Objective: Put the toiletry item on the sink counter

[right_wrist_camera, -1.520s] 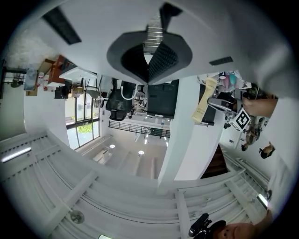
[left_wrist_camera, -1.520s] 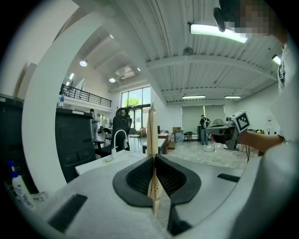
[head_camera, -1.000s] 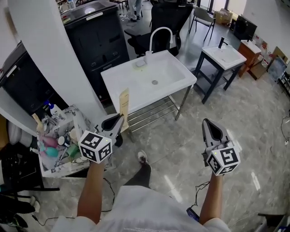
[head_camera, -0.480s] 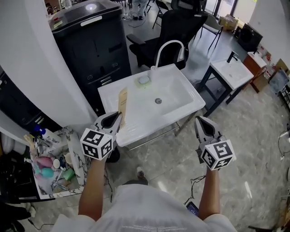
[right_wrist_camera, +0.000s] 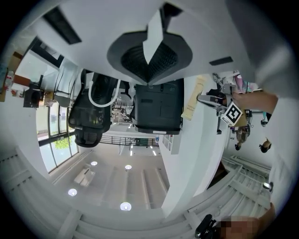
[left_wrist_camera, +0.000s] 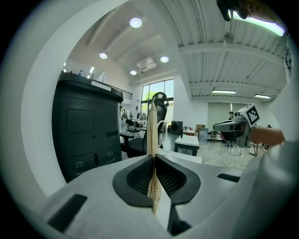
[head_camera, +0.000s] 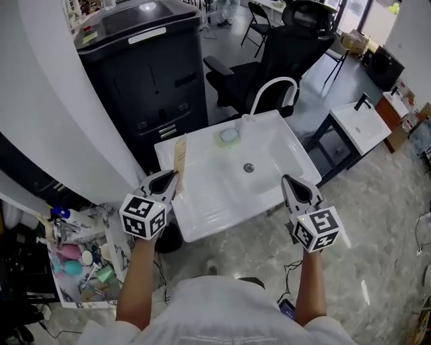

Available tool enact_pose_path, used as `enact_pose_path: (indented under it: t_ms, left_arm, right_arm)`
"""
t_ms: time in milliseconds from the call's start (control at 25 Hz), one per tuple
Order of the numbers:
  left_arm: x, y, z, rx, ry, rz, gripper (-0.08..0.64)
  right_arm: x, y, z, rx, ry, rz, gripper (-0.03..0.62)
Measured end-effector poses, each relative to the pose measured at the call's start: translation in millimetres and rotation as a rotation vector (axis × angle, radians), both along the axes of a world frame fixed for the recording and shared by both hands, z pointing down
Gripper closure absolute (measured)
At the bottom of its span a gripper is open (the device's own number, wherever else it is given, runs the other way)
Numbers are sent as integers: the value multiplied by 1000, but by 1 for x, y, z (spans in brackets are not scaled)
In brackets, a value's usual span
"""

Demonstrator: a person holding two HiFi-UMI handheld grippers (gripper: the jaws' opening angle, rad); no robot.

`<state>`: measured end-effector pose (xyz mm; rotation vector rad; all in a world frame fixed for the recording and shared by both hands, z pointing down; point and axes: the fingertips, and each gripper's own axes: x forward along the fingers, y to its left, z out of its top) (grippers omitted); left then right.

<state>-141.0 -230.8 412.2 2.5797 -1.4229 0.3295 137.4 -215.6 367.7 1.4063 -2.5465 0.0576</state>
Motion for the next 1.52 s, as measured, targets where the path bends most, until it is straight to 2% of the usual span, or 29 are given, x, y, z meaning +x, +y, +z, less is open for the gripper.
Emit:
enact_pose_path:
  t_ms: [400, 760, 880, 1120, 1520]
  left_arm:
    - [-21, -29, 35, -75, -16, -60, 537]
    - [-28, -93, 55, -130, -81, -145, 537]
    - [-28, -119, 66, -155, -153, -149, 537]
    - [-26, -159, 105, -239, -374, -89, 537]
    - [-9, -217, 164, -344, -556, 46, 537]
  right_arm:
    - [-32, -54, 38, -74, 5, -96, 597]
    - [-47, -142, 65, -121, -19, -208, 597]
    - [-51, -168, 82, -152, -42, -237, 597]
    - [-56, -209, 118, -226, -62, -276, 597]
    - [-59, -255, 163, -324, -74, -304, 597]
